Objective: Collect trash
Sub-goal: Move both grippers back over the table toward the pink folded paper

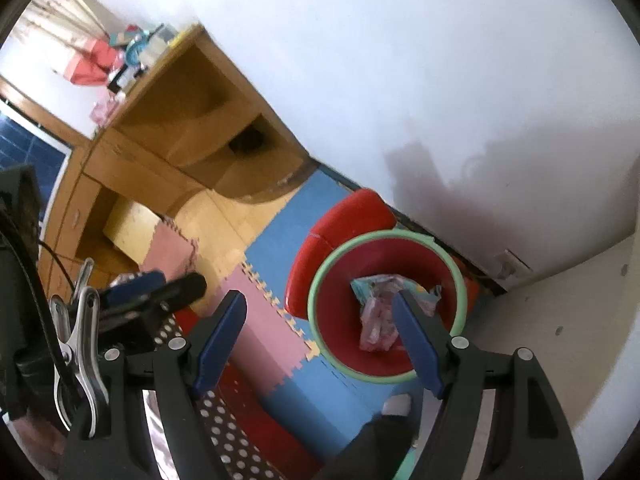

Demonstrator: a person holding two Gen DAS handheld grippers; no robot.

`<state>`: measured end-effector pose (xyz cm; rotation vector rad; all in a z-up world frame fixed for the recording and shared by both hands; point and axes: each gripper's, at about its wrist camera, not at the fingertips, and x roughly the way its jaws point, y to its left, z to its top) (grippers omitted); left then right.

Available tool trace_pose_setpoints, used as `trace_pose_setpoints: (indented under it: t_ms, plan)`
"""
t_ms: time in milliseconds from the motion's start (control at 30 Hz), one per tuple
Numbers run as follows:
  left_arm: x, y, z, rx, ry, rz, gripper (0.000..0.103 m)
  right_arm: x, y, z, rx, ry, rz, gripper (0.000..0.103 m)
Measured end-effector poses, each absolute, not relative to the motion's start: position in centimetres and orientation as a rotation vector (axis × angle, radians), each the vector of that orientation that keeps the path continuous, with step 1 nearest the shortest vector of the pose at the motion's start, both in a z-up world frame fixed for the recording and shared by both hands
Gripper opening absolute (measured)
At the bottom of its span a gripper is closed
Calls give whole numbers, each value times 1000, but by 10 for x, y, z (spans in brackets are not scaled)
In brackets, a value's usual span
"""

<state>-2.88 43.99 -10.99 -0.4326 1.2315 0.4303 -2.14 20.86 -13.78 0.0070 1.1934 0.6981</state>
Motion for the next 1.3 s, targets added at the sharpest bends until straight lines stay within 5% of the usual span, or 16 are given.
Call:
trace_pose_setpoints:
  t_ms: [1300]
  plan:
    - [-36,348,17,-386,1100,471,69,-48,120,-25,84,1096,695,78]
